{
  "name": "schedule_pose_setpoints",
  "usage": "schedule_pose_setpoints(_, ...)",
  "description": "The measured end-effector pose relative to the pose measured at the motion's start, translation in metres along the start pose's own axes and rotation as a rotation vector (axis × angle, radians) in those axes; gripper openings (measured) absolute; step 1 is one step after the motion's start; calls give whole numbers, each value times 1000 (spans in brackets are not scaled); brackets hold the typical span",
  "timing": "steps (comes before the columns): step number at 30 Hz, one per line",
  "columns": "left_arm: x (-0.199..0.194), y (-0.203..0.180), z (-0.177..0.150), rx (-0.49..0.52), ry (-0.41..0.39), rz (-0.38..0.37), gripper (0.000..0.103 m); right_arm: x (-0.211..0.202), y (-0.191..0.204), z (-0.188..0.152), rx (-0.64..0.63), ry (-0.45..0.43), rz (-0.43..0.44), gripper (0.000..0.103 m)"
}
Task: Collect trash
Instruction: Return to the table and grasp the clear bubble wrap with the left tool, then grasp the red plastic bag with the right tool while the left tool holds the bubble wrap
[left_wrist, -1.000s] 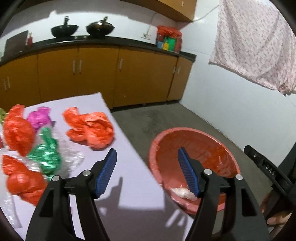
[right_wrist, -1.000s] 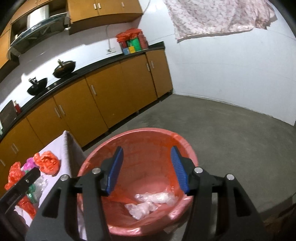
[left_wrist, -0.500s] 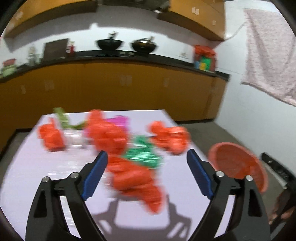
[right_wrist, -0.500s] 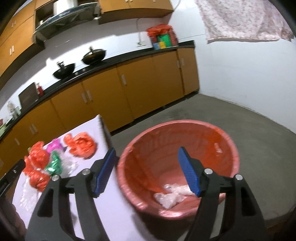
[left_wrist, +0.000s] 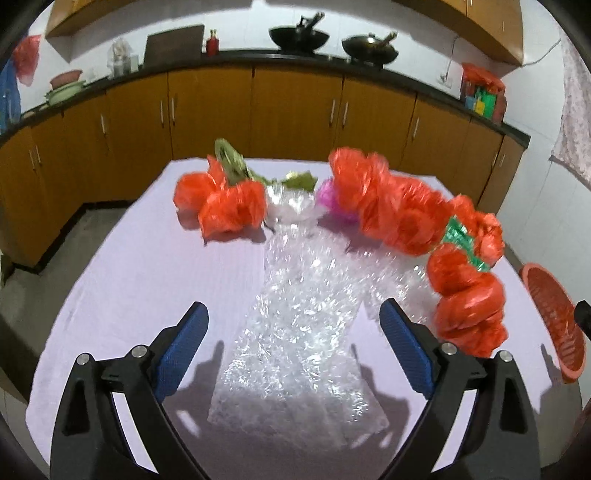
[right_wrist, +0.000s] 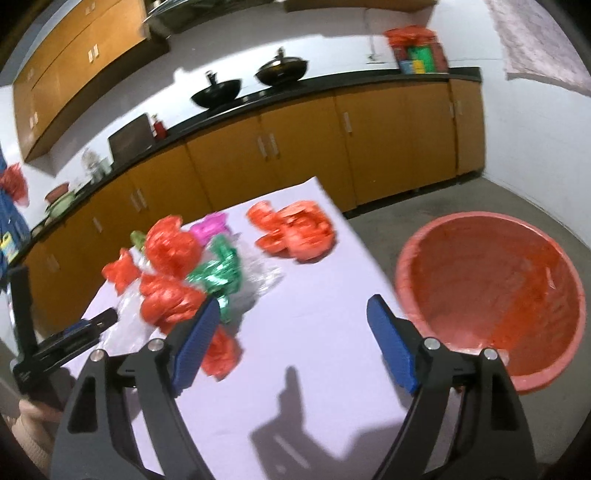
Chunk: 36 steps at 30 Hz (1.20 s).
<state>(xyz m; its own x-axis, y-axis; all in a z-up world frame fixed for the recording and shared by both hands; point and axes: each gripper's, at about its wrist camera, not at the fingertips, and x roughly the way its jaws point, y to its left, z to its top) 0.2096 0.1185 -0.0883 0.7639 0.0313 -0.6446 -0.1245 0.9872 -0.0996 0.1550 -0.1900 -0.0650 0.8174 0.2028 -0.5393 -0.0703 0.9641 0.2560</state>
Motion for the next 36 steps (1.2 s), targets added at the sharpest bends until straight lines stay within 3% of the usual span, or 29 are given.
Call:
schedule_pose_setpoints(5, 20, 0, -6, 17, 71, 15, 91, 3, 12, -1, -26, 18, 4, 80)
schedule_pose_setpoints(8, 29, 7, -7, -7, 115, -10, 69, 4, 16, 0, -33, 22, 5, 80)
schedule_pose_setpoints(10, 30, 11, -8, -19, 123, -22, 50, 7, 18, 0, -42, 27, 9, 80)
schedule_pose_setpoints(13, 20, 17, -10, -34, 101, -40, 38, 13, 25, -1, -57, 40, 26, 80)
schedule_pose_setpoints(19, -13, 45, -12, -96, 12, -55, 36, 27, 50, -7, -107, 72, 88, 80)
schedule_pose_setpoints(25, -31, 73, -7, -144, -34, -14, 36, 48, 74, -14, -150, 112, 114, 80)
schedule_pose_setpoints(36, -35, 105, -8, -195, -43, 32, 36, 79, 106, -22, -252, 149, 95, 80)
